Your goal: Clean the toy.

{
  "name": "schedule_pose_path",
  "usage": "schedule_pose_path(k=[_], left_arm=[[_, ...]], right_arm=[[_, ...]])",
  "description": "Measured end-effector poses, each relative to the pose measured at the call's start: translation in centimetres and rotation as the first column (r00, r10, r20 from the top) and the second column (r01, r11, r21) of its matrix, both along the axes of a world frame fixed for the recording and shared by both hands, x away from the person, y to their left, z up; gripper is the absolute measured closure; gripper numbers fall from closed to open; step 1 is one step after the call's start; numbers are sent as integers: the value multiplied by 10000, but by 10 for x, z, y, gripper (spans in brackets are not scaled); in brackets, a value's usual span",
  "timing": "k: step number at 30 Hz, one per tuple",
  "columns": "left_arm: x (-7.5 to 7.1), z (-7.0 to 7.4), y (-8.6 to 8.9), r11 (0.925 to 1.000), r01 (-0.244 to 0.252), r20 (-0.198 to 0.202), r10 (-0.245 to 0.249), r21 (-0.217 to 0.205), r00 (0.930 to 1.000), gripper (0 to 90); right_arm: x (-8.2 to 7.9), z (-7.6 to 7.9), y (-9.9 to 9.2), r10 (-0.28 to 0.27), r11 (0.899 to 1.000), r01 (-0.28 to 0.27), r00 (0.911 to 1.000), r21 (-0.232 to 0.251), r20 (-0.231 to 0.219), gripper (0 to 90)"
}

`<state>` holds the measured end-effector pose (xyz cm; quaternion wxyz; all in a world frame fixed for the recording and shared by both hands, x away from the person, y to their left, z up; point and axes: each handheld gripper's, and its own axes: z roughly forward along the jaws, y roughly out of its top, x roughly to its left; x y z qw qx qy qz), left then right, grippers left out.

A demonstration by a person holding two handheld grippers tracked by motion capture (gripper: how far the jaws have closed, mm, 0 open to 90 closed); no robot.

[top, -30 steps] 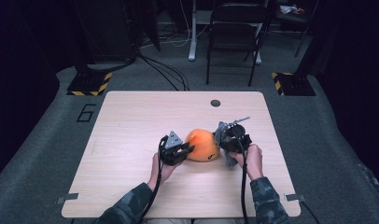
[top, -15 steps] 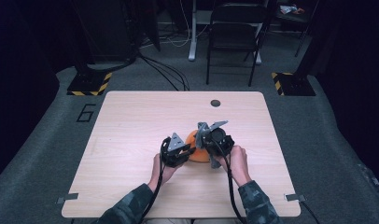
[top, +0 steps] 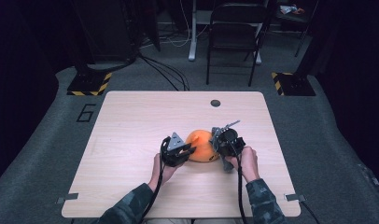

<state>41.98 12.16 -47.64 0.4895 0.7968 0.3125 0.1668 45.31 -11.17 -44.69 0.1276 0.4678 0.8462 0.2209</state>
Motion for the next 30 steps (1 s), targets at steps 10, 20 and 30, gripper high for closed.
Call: schedule_pose_path(k=[10, 20, 30], left_arm=[[2, -1, 2, 9998, -94, 11, 94, -162, 10000, 752], [3, -2, 3, 9995, -104, -22, 104, -303, 9999, 748], [10, 3, 12, 9973, 545, -306, -560, -494, 9980, 501]], right_arm=[[11, -35, -13, -535, 9983, 520, 9964, -248, -664, 767], [-3, 33, -13, -423, 9935, 363, 9977, 1080, 537, 768], [-5, 11, 17, 261, 9975, -318, 9957, 638, 891, 780]])
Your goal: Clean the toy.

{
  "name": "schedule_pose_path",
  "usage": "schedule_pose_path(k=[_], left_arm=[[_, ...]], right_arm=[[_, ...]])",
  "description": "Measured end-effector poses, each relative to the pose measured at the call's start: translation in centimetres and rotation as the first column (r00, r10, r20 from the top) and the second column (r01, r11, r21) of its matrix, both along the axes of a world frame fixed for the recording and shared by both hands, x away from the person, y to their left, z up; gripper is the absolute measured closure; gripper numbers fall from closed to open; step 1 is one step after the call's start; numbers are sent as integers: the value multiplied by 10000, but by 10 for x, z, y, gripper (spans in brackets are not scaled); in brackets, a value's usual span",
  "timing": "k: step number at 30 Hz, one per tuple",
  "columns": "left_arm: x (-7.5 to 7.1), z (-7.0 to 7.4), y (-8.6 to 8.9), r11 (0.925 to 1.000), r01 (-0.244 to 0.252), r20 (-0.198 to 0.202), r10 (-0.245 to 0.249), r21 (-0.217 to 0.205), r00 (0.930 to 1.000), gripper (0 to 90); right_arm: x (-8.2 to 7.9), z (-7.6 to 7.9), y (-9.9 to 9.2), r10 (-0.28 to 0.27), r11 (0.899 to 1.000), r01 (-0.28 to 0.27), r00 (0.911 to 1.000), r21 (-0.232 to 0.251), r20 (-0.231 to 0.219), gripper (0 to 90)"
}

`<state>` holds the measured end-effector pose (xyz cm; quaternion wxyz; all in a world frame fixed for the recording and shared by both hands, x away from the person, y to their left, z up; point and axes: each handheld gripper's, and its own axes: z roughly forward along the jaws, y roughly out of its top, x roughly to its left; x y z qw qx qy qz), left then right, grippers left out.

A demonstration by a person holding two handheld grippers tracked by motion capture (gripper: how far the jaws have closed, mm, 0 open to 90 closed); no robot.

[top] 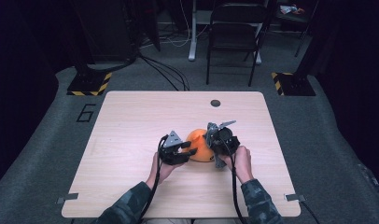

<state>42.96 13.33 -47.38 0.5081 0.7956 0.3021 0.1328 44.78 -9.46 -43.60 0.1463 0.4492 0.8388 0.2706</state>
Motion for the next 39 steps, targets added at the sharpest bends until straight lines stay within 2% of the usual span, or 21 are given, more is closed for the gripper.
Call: schedule_pose_path(k=[1, 3, 5, 9, 10, 12, 13, 14, 17, 19, 21, 23, 24, 25, 26, 29, 30, 32, 35, 37, 39], left_arm=[[2, 0, 3, 10000, 4, -31, -4, 96, 10000, 466], [7, -1, 10, 9996, -256, -167, 258, 135, 9995, 412], [11, -5, 16, 9989, -446, -439, 453, 156, 9980, 397], [18, -15, 21, 9996, -142, -1060, 168, 252, 9942, 391], [18, -17, 20, 9997, 24, -1303, 11, 263, 9915, 404], [18, -22, 17, 9991, -82, -1472, 143, 421, 9890, 414], [18, -24, 16, 9999, -31, -1636, 47, 98, 9865, 469], [18, -25, 15, 10000, -53, -1647, 47, -32, 9863, 539], [15, -25, 10, 9998, -183, -1340, 175, -47, 9908, 730], [11, -21, 7, 9996, -280, -958, 275, -40, 9950, 793], [9, -14, 4, 9996, -268, -551, 263, -79, 9981, 818], [5, -3, 1, 9998, -168, -164, 166, -85, 9997, 824], [4, 3, -1, 9999, -17, 154, 15, 142, 9999, 826], [1, 9, -3, 9998, -53, 427, 44, 195, 9991, 826], [0, 15, -5, 9995, 55, 695, -77, 325, 9975, 826], [-6, 31, -13, 9974, 288, 1265, -369, 655, 9913, 826], [-7, 33, -16, 9967, 314, 1444, -420, 747, 9886, 826], [-10, 35, -22, 9949, 527, 1443, -648, 857, 9874, 825], [-11, 32, -29, 9923, 771, 1413, -904, 967, 9858, 823], [-12, 30, -35, 9893, 963, 1477, -1120, 1096, 9827, 823], [-14, 30, -38, 9874, 1015, 1634, -1208, 1217, 9791, 824]], right_arm=[[0, -1, -2, -44, 10000, 45, 9999, -33, 108, 780], [1, -2, -5, -99, 9999, 99, 9999, 18, 13, 781], [2, -3, -7, -127, 9999, 126, 9999, 97, 45, 781], [3, -3, -9, -107, 9999, 107, 9999, 87, 14, 781], [3, -3, -9, -123, 9999, 124, 9999, 96, -39, 781], [4, -3, -11, -133, 9999, 134, 9999, 95, -72, 781], [4, -3, -11, -173, 9998, 174, 9998, 104, -71, 781], [4, -3, -11, -202, 9997, 203, 9998, 97, -91, 781], [4, -2, -12, -190, 9998, 191, 9998, 97, -87, 779], [4, 2, -15, -336, 9993, 337, 9994, 139, -93, 779], [4, 10, -20, -529, 9985, 529, 9986, 113, -30, 778], [3, 19, -25, -701, 9970, 704, 9975, 314, -77, 776], [2, 24, -28, -745, 9965, 748, 9972, 386, -84, 776], [1, 28, -31, -747, 9958, 741, 9972, 535, 96, 776], [-1, 34, -34, -713, 9959, 709, 9974, 568, 44, 776], [-9, 52, -36, -839, 9925, 804, 9959, 918, 349, 774], [-12, 58, -35, -701, 9927, 656, 9967, 1017, 416, 774], [-20, 68, -28, -552, 9937, 488, 9966, 1013, 610, 773], [-30, 77, -11, -103, 9980, 47, 9960, 626, 884, 773], [-35, 77, 2, 292, 9986, -324, 9965, 409, 786, 774], [-37, 70, 15, 622, 9980, -625, 9961, 26, 626, 775]])
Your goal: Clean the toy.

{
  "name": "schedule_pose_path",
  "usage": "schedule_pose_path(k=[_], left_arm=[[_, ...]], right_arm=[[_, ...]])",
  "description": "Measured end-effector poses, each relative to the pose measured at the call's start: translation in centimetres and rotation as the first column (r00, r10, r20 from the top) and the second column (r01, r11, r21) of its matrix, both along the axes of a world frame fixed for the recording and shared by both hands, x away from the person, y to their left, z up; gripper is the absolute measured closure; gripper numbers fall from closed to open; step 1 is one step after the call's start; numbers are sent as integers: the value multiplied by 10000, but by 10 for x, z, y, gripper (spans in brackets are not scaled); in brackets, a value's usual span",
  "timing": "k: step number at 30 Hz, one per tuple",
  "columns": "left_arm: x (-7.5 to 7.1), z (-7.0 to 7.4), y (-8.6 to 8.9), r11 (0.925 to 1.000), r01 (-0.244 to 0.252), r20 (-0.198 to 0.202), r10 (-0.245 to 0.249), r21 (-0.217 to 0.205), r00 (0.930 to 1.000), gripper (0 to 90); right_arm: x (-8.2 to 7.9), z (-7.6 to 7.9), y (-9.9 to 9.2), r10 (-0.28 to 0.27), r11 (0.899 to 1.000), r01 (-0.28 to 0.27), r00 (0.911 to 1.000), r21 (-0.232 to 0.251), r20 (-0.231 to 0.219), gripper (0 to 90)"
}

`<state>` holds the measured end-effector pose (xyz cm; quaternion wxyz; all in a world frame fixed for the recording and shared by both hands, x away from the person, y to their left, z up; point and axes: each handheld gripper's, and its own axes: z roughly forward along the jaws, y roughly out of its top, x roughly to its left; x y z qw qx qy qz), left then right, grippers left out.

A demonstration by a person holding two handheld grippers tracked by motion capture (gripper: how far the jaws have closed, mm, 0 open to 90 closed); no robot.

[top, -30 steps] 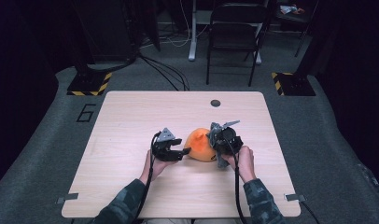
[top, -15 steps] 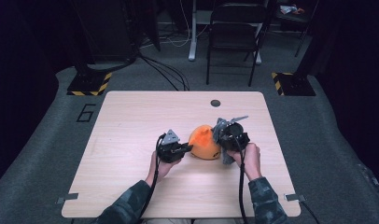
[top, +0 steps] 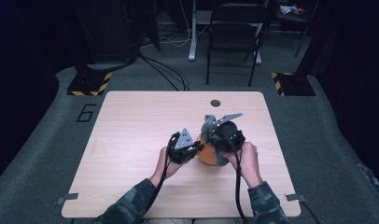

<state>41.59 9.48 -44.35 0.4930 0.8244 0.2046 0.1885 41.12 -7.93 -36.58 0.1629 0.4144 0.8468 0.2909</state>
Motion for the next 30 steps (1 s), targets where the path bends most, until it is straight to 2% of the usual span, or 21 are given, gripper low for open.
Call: schedule_pose_path(k=[2, 3, 5, 6, 10, 11, 12, 14, 15, 17, 19, 21, 23, 25, 27, 30], left_arm=[[-1, -3, -3, 9993, 20, 0, -20, 361, 10000, 826], [0, -6, -3, 9990, 43, 50, -46, 440, 10000, 828], [0, -9, -3, 9998, 61, -173, -58, 180, 9998, 832], [0, -9, -3, 9997, 67, -109, -65, 234, 9999, 832], [1, -9, -1, 10000, 50, -294, -48, 65, 9996, 831], [2, -9, -1, 10000, -7, -282, 8, 30, 9996, 831], [2, -9, 0, 10000, -43, -347, 44, 25, 9994, 831], [3, -10, 2, 10000, -49, -407, 46, -73, 9992, 831], [4, -10, 4, 9999, -72, -468, 67, -97, 9989, 830], [6, -10, 6, 9999, -61, -498, 54, -125, 9987, 828], [6, -11, 6, 9993, -198, -531, 181, -315, 9984, 826], [6, -11, 7, 9993, -210, -576, 191, -318, 9982, 823], [6, -11, 7, 9993, -198, -571, 180, -315, 9982, 822], [6, -11, 6, 9991, -227, -528, 209, -345, 9984, 821], [5, -11, 6, 9993, -216, -490, 201, -300, 9986, 820], [5, -10, 7, 9996, -185, -416, 176, -211, 9990, 819]], right_arm=[[5, -13, 6, -7, 9983, 0, 9999, -589, -114, 780], [8, -18, 5, -68, 9980, 53, 9997, -636, -230, 783], [14, -23, -1, -222, 9989, 205, 9989, -425, -408, 787], [16, -22, -6, -196, 9990, 180, 9989, -398, -425, 788], [21, -25, -22, -953, 9934, 939, 9953, -663, -190, 789], [23, -27, -26, -1154, 9905, 1140, 9932, -767, -150, 789], [25, -28, -29, -1435, 9838, 1432, 9896, -1081, 52, 788], [29, -35, -36, -2096, 9639, 2114, 9774, -1619, 283, 788], [33, -40, -41, -2273, 9574, 2274, 9736, -1780, 215, 787], [40, -52, -52, -2298, 9643, 2231, 9727, -1425, -325, 786], [42, -54, -58, -2348, 9685, 2275, 9698, -1016, -665, 785], [40, -44, -61, -2240, 9732, 2200, 9727, -665, -614, 784], [35, -30, -59, -2078, 9781, 2075, 9777, -136, -301, 783], [27, -17, -52, -1672, 9856, 1672, 9859, 239, -33, 783], [19, -8, -40, -1274, 9914, 1269, 9918, 335, 141, 781], [9, -3, -18, -457, 9981, 446, 9986, 419, 277, 780]])
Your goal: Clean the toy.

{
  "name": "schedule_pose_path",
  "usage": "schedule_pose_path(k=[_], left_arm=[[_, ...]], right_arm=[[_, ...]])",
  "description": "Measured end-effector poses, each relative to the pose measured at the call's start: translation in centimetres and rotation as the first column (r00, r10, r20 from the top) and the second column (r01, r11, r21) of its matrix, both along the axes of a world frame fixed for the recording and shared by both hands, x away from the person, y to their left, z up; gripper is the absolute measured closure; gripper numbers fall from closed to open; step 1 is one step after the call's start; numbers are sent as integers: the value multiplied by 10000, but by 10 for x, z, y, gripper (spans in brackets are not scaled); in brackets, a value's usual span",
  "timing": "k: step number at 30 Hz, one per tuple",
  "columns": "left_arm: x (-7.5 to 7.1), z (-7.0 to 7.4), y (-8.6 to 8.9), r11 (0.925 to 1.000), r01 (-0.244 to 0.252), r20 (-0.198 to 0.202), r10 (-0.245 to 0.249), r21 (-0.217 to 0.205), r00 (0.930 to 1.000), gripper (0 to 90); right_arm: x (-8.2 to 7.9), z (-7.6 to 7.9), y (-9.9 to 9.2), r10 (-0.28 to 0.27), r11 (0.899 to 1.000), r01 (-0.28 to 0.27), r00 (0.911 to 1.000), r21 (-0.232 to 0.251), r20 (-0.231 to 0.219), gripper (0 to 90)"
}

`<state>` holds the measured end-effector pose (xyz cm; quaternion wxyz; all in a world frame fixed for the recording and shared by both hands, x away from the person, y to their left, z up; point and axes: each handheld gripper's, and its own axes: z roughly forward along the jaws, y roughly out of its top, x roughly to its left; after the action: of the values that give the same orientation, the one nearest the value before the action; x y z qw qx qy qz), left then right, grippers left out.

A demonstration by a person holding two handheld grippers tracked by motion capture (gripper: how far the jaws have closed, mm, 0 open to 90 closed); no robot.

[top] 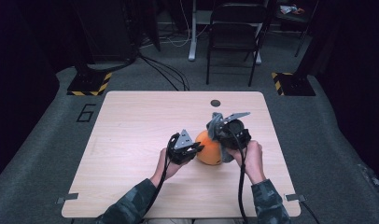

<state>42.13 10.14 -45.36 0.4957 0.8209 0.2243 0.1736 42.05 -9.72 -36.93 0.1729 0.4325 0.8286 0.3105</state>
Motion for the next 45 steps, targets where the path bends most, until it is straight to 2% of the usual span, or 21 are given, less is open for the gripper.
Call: schedule_pose_path(k=[2, 4, 6, 8, 9, 11, 13, 16, 19, 20, 22, 24, 28, 31, 34, 38, 39, 41, 43, 44, 45], left_arm=[[-1, 0, 0, 10000, 88, -112, -88, -19, 9999, 819], [-1, 0, 0, 9998, 175, -61, -175, 38, 9998, 820], [-2, 0, -2, 9997, 160, 2, -160, 196, 9999, 823], [-1, -1, -2, 9997, 139, 52, -140, 208, 9999, 824], [-1, -1, -2, 9998, 96, 0, -96, 196, 10000, 825], [0, -1, -1, 9996, 151, -8, -151, 224, 9999, 825], [1, -2, -1, 10000, 40, -101, -39, 68, 9999, 825], [3, -3, 2, 9999, -79, -151, 80, 92, 9999, 825], [6, -3, 8, 9996, -292, -334, 294, 57, 9990, 824], [7, -4, 10, 9993, -363, -428, 364, 29, 9984, 823], [7, -5, 12, 9986, -511, -538, 505, -96, 9973, 822], [7, -6, 13, 9974, -699, -562, 690, -143, 9960, 820], [9, -6, 18, 9958, -913, -671, 906, -70, 9936, 809], [12, -8, 22, 9916, -1280, -906, 1259, -180, 9879, 799], [16, -10, 28, 9853, -1688, -1222, 1647, -247, 9788, 791], [24, -12, 34, 9766, -2137, -1587, 2072, -252, 9654, 788], [26, -13, 36, 9735, -2273, -1753, 2194, -260, 9597, 786], [29, -14, 37, 9704, -2405, -1848, 2321, -236, 9550, 785], [34, -15, 38, 9630, -2682, -2010, 2576, -271, 9451, 781], [36, -16, 39, 9617, -2735, -2043, 2640, -190, 9426, 778], [39, -18, 41, 9567, -2902, -2143, 2790, -217, 9361, 776]], right_arm=[[-3, -2, 11, 504, 9986, -503, 9987, 138, -36, 780], [-4, -8, 23, 799, 9960, -798, 9968, -391, 12, 780], [-1, -19, 28, 628, 9950, -629, 9980, -776, -44, 783], [3, -24, 25, 591, 9947, -587, 9982, -844, 30, 786], [5, -24, 22, 519, 9952, -511, 9986, -835, 72, 786], [7, -23, 15, -5, 9917, 53, 9993, -1283, 371, 786], [13, -26, 3, -220, 9964, 236, 9996, -818, 203, 787], [21, -32, -10, -735, 9924, 759, 9969, -969, 278, 787], [27, -42, -18, -1293, 9798, 1345, 9906, -1478, 439, 784], [29, -47, -22, -1294, 9811, 1316, 9913, -1415, 251, 779], [32, -54, -32, -1137, 9926, 1128, 9933, -460, -184, 772], [34, -53, -37, -1158, 9933, 1157, 9927, -47, -337, 766], [35, -51, -37, -1122, 9937, 1121, 9932, -44, -314, 759], [34, -49, -37, -1240, 9922, 1239, 9922, -164, -80, 744], [32, -47, -43, -1762, 9840, 1766, 9842, -218, 183, 728], [28, -47, -58, -2268, 9737, 2272, 9736, -163, 245, 721], [26, -49, -64, -2429, 9698, 2433, 9699, -198, 172, 717], [22, -54, -74, -2627, 9644, 2632, 9646, -240, 232, 713], [19, -61, -81, -2904, 9566, 2907, 9568, -227, 131, 709], [19, -67, -86, -3038, 9523, 3041, 9526, -264, 140, 703], [18, -71, -88, -3128, 9495, 3129, 9498, -211, 88, 700]])
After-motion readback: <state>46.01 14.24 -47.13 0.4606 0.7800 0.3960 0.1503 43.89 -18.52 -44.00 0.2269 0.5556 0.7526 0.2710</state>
